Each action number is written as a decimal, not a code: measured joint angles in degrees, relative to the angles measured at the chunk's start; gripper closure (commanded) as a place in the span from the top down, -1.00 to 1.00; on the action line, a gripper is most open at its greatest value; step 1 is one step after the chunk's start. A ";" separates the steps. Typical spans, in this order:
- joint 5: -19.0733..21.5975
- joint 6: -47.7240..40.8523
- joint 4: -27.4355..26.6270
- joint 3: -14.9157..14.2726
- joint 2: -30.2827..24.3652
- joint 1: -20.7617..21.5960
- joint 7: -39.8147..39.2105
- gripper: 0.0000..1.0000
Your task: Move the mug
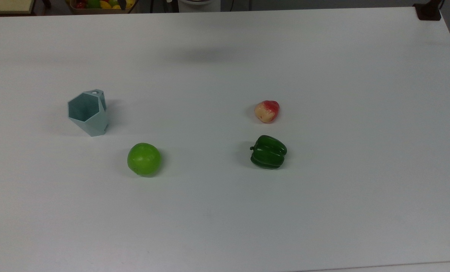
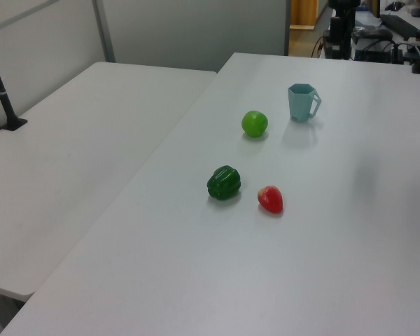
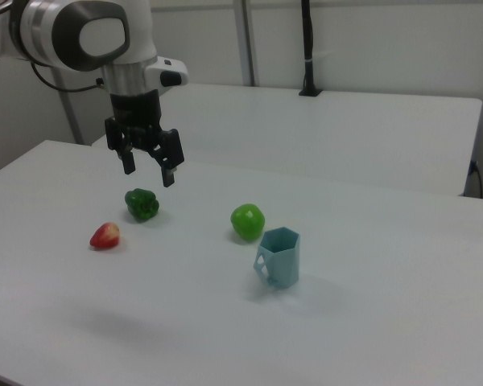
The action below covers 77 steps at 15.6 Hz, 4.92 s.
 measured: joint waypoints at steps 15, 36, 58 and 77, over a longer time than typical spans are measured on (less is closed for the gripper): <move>-0.04 0.46 1.22 -0.25 0.50 -2.73 0.02 1.00; 0.07 20.08 3.17 0.60 24.88 -11.43 5.34 0.57; -0.23 22.16 1.19 0.53 25.39 -11.95 4.65 -0.49; 0.01 22.23 4.46 1.69 18.85 -11.30 4.59 -1.00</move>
